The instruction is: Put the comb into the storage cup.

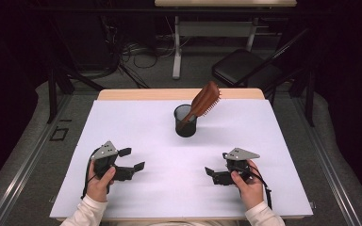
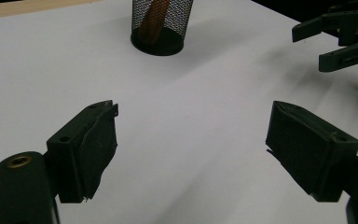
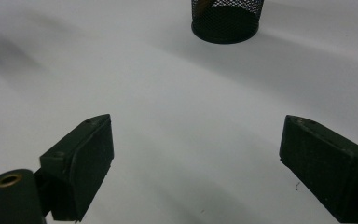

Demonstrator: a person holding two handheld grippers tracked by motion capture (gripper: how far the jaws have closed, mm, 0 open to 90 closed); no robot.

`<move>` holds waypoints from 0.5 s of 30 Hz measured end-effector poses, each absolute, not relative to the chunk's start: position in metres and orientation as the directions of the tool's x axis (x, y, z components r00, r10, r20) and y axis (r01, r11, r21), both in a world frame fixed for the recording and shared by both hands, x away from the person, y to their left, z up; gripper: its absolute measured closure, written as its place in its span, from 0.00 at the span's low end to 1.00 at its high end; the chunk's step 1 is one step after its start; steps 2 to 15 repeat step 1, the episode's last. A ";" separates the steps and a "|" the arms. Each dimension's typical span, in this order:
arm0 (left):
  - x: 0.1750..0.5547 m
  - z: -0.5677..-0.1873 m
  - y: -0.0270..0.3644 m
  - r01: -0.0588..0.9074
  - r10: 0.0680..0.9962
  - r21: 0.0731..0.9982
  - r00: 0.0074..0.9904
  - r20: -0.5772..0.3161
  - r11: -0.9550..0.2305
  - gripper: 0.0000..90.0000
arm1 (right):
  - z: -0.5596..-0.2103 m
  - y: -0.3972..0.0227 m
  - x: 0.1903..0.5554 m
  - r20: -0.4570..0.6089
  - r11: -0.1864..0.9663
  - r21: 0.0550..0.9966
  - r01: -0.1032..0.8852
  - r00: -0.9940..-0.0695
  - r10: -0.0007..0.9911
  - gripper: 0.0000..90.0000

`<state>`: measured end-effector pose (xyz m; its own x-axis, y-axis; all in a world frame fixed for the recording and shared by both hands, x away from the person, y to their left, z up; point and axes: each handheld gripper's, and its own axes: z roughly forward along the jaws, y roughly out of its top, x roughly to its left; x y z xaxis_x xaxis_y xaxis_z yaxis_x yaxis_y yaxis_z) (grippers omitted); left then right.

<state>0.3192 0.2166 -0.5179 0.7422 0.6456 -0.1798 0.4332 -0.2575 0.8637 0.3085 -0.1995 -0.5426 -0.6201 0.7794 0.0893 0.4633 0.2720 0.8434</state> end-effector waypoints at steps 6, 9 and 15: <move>0.319 -0.518 0.217 0.433 0.646 0.865 0.742 -0.181 -0.255 0.18 | -0.542 -0.199 0.308 0.090 0.271 0.844 0.463 -0.619 0.780 0.11; 0.319 -0.518 0.217 0.433 0.646 0.865 0.742 -0.181 -0.255 0.18 | -0.542 -0.199 0.308 0.090 0.271 0.844 0.463 -0.619 0.780 0.11; 0.319 -0.518 0.217 0.433 0.646 0.865 0.742 -0.181 -0.255 0.18 | -0.542 -0.199 0.308 0.090 0.271 0.844 0.463 -0.619 0.780 0.11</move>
